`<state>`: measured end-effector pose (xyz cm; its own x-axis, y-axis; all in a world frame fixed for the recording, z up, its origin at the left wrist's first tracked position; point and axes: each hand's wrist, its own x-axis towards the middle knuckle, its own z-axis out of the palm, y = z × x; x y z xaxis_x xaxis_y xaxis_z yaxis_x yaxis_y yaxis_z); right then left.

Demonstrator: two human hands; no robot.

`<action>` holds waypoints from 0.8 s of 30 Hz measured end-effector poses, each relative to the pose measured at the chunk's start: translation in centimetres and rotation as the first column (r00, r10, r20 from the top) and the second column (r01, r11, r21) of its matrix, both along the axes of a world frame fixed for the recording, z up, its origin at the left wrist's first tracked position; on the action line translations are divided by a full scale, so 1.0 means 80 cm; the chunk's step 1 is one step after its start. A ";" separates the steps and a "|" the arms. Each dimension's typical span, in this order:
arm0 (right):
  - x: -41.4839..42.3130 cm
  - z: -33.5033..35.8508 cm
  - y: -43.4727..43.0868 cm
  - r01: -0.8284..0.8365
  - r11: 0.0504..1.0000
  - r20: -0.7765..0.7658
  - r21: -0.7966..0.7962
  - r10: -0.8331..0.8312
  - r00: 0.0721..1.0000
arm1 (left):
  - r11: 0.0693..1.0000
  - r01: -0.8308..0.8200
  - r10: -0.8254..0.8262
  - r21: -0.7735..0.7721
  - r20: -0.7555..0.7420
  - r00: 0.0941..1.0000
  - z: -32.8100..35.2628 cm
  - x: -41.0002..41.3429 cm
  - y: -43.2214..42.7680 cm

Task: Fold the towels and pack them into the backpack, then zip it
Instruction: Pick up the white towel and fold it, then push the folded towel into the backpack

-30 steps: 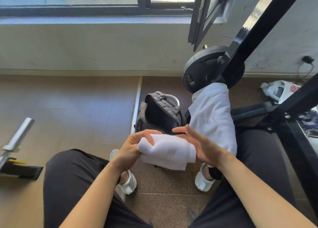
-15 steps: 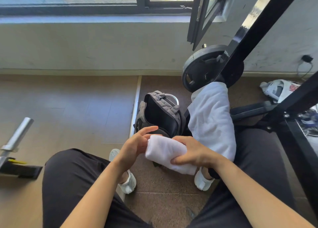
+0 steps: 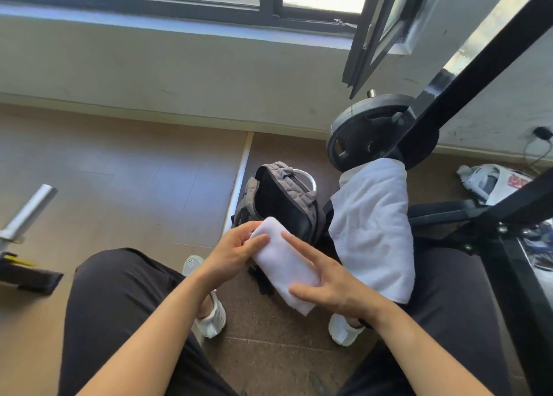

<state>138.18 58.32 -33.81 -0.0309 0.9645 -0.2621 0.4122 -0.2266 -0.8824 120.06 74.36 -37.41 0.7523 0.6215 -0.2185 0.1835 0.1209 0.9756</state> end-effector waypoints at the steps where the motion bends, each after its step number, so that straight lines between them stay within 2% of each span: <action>1: -0.002 -0.001 0.000 -0.023 1.000 0.008 -0.001 0.023 1.000 | 1.000 0.017 -0.017 0.011 0.002 1.000 -0.007 0.001 0.004; 7: 0.014 -0.008 0.009 -0.027 0.996 -0.036 -0.086 0.024 0.999 | 0.971 0.237 -0.234 0.026 -0.072 0.970 -0.026 0.013 0.021; 10: 0.017 -0.020 0.016 0.055 0.997 0.077 -0.062 -0.050 0.996 | 0.933 0.334 -0.301 0.132 -0.217 0.928 -0.023 0.025 0.045; 13: 0.020 -0.039 0.023 0.136 0.990 0.206 -0.027 -0.127 0.970 | 0.852 0.355 -0.171 0.385 -0.436 0.884 -0.021 0.042 0.081; 15: 0.025 -0.048 0.030 0.212 0.977 0.228 0.003 -0.207 0.951 | 0.738 0.415 -0.048 0.532 -0.572 0.819 -0.022 0.055 0.104; 17: 0.030 -0.051 0.038 0.294 0.956 0.229 0.023 -0.291 0.929 | 0.621 0.534 0.016 0.575 -0.689 0.724 -0.032 0.066 0.121; 18: 0.032 -0.052 0.042 0.326 0.945 0.238 0.030 -0.324 0.916 | 0.611 0.561 0.037 0.559 -0.728 0.684 -0.040 0.070 0.128; 20: 0.037 -0.053 0.053 0.371 0.928 0.267 0.047 -0.369 0.890 | 0.733 0.485 0.083 0.477 -0.770 0.633 -0.056 0.075 0.137; 22: 0.040 -0.052 0.069 0.402 0.913 0.273 0.067 -0.404 0.873 | 0.849 0.311 0.144 0.427 -0.753 0.642 -0.075 0.079 0.145; 24: 0.045 -0.051 0.093 0.428 0.898 0.253 0.103 -0.440 0.862 | 0.862 0.230 0.205 0.452 -0.725 0.657 -0.085 0.082 0.151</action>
